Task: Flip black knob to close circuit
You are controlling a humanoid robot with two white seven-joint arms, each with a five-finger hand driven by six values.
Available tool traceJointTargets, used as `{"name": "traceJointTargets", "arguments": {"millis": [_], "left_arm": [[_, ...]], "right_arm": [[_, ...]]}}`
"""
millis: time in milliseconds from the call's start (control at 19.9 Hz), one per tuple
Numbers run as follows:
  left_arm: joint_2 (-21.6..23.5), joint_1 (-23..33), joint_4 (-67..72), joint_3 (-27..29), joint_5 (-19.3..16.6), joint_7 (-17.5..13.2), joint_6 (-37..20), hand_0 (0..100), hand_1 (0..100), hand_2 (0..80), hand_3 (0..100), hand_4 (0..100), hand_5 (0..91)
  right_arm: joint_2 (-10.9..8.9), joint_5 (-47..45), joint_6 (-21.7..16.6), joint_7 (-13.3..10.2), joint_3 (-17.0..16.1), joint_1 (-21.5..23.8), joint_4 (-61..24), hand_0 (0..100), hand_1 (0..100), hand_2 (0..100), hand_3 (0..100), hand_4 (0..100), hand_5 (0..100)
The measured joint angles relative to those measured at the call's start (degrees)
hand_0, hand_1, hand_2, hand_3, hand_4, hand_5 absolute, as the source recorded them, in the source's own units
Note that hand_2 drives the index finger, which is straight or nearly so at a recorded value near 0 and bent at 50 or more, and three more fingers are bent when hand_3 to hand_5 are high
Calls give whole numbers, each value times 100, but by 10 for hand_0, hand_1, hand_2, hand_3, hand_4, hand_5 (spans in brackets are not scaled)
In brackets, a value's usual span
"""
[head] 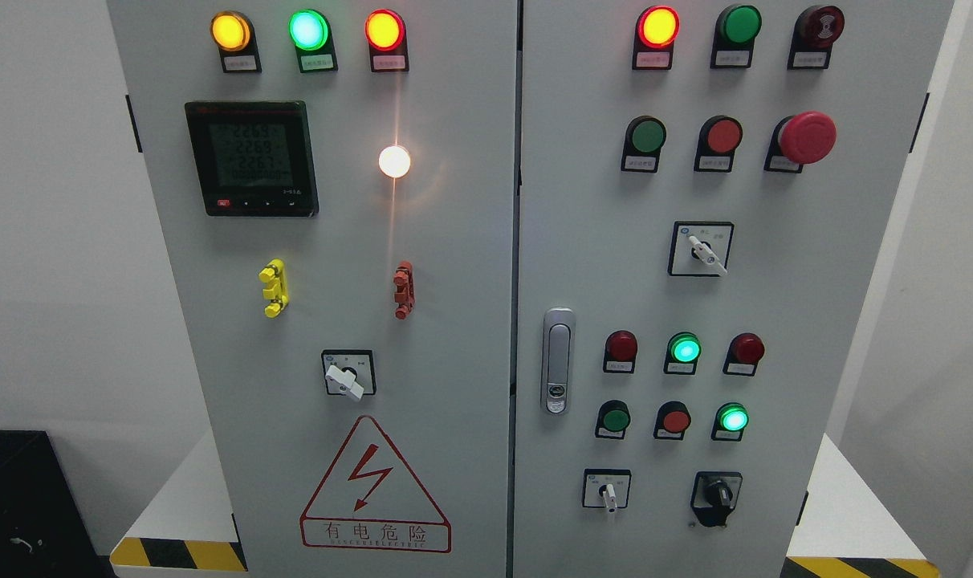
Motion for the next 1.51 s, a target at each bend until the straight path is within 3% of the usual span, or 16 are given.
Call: {"name": "traceJointTargets", "arguments": {"millis": [903, 953, 1004, 1104, 1154, 1405, 1505], "left_arm": [[0, 0, 0, 0, 0, -7, 0, 120, 556, 0, 0, 0, 0], [0, 0, 0, 0, 0, -8, 0, 120, 556, 0, 0, 0, 0], [0, 0, 0, 1, 0, -8, 0, 120, 556, 0, 0, 0, 0], [0, 0, 0, 0, -2, -8, 0, 120, 556, 0, 0, 0, 0], [0, 0, 0, 1, -2, -8, 0, 120, 556, 0, 0, 0, 0], [0, 0, 0, 0, -2, -8, 0, 120, 556, 0, 0, 0, 0], [0, 0, 0, 0, -1, -8, 0, 120, 556, 0, 0, 0, 0]], "right_arm": [[58, 4, -29, 10, 23, 141, -143, 0, 229, 0, 0, 0, 0], [60, 4, -27, 20, 45, 167, -144, 0, 231, 0, 17, 29, 0], [61, 5, -17, 50, 65, 198, -201, 0, 235, 0, 82, 128, 0], [62, 7, -33, -56, 151, 228, -583, 0, 235, 0, 137, 215, 0], [62, 10, -59, -142, 213, 250, -762, 0, 223, 0, 212, 317, 70], [32, 94, -367, -459, 522, 327, -1306, 0, 188, 0, 349, 431, 231], [15, 204, -479, -563, 622, 352, -1491, 0, 195, 0, 357, 432, 234]]}}
